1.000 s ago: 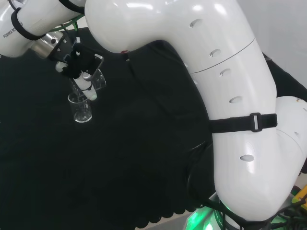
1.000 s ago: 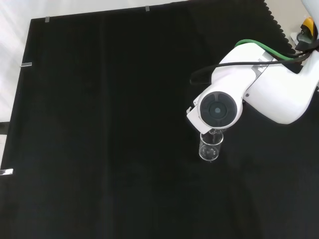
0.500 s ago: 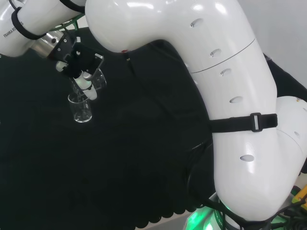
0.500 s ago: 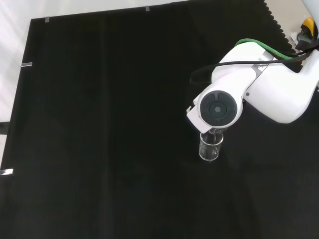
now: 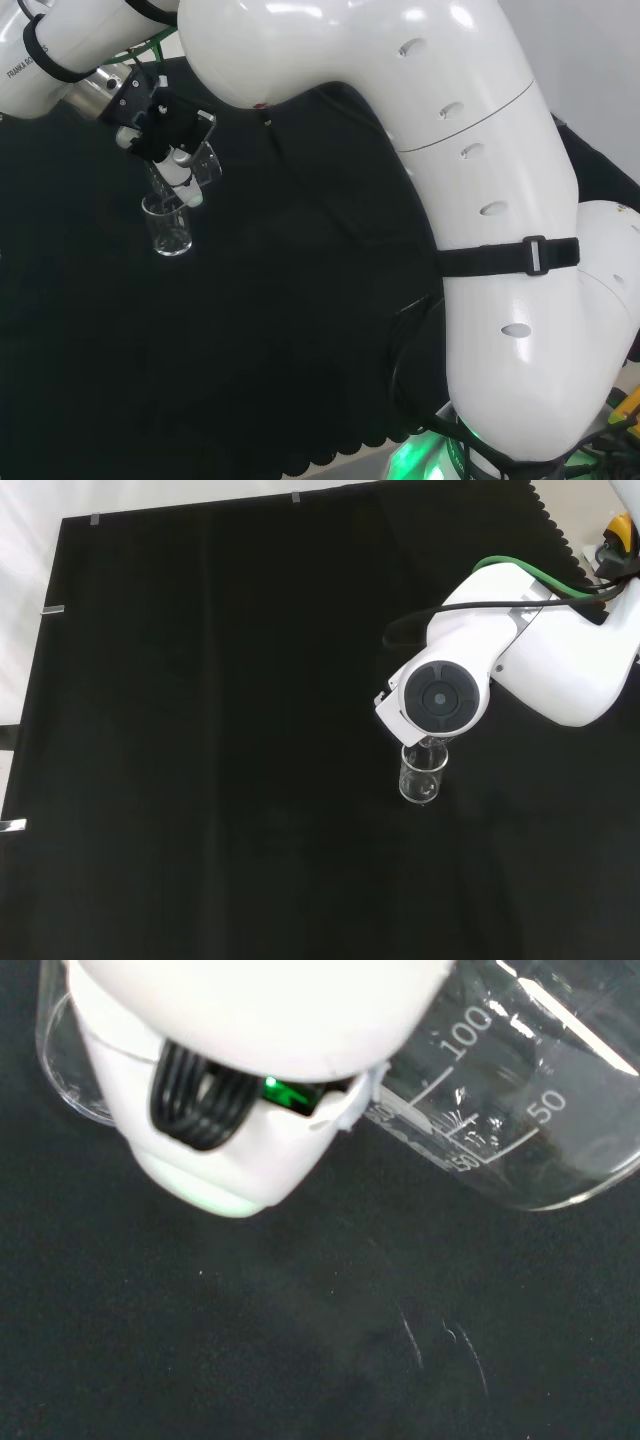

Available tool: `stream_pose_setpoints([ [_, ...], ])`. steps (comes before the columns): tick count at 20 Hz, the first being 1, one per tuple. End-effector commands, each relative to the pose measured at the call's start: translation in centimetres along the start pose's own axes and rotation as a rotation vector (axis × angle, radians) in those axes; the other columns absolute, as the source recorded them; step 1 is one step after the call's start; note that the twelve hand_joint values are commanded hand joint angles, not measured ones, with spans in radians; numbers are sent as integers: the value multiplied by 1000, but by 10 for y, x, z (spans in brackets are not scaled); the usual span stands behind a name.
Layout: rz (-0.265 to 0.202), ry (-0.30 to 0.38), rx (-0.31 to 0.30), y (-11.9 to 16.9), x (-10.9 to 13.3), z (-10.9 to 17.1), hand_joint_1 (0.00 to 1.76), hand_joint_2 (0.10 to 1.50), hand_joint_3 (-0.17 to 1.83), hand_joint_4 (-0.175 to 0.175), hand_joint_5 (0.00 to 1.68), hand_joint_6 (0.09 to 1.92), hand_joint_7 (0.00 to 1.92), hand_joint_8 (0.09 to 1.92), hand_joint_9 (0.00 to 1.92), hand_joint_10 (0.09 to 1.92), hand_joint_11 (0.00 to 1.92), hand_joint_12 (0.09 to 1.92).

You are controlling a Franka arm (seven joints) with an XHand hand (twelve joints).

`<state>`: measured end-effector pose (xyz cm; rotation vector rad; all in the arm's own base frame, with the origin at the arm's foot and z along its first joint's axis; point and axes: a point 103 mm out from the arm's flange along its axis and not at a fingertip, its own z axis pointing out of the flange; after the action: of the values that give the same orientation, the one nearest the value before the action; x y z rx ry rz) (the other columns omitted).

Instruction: Pour the water from the handheld beaker into the one on the table.

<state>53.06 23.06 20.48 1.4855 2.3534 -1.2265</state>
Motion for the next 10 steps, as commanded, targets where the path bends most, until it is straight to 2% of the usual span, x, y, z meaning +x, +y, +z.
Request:
stream_pose_setpoints([
  [1,-2,4,-2,-1,-1,0,1424,952,-22,-175,1350,340,1446,256,1383,320,1056,843],
  [10,-3,11,-7,-1,0,1,1424,953,-24,-175,1351,338,1448,252,1383,320,1057,840],
])
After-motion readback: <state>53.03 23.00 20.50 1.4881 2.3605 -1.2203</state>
